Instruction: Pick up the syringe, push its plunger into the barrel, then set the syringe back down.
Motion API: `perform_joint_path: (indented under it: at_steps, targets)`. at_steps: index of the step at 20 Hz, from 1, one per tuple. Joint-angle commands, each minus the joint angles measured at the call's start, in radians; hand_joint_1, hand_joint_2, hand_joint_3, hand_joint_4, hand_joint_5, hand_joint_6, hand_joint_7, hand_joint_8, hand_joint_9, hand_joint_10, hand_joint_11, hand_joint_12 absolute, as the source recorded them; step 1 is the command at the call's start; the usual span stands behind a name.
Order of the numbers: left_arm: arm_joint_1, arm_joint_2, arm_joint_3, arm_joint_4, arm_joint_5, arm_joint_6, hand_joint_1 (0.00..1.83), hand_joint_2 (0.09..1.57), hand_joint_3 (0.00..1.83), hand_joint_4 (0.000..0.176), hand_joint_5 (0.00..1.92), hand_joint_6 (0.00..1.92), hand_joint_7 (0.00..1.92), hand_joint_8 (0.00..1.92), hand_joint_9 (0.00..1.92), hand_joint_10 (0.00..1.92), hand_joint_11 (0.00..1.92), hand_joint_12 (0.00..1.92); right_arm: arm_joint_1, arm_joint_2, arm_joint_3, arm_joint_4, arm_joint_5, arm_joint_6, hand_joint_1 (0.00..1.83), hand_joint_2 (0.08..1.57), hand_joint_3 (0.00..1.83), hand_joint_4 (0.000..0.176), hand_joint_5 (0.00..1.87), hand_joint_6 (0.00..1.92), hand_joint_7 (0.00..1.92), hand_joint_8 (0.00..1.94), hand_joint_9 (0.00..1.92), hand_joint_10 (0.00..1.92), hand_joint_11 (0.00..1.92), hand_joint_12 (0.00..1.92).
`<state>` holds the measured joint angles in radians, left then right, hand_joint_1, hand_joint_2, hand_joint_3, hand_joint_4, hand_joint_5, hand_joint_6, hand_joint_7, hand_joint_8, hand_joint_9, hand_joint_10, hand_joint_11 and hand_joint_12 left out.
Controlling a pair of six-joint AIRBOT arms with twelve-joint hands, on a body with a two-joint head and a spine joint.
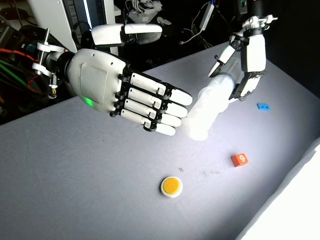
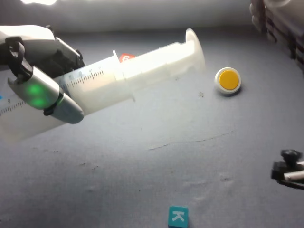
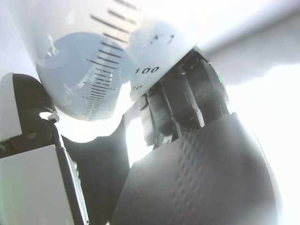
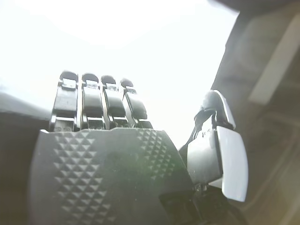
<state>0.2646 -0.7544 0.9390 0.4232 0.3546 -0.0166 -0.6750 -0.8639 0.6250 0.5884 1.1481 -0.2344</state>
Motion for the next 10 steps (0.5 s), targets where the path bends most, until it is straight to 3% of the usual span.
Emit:
perform_joint_path:
  at_steps: [1,4,10]
  targets:
    - [-0.017,0.005,0.000,0.055,-0.123,0.000,1.37,1.15,0.00,0.000,0.78,1.31,0.97,0.87,0.89,1.25,0.70,1.25,0.019,0.002,-0.001,-0.030,0.082,0.020,0.00,1.11,0.00,0.000,0.00,0.00,0.00,0.00,0.00,0.00,0.00,0.00]
    - [-0.014,-0.001,0.003,0.181,-0.263,0.003,1.37,1.13,0.00,0.000,0.81,1.28,0.99,0.81,0.93,1.22,0.71,1.24,0.025,0.002,0.003,-0.013,-0.002,0.052,0.00,1.10,0.00,0.000,0.00,0.00,0.00,0.00,0.00,0.00,0.00,0.00]
    - [-0.027,-0.001,0.001,0.177,-0.382,0.003,1.37,1.13,0.00,0.000,0.81,1.29,0.99,0.81,0.91,1.22,0.72,1.27,0.037,-0.050,0.028,-0.013,0.006,0.040,0.00,1.08,0.00,0.000,0.00,0.00,0.00,0.00,0.00,0.00,0.00,0.00]
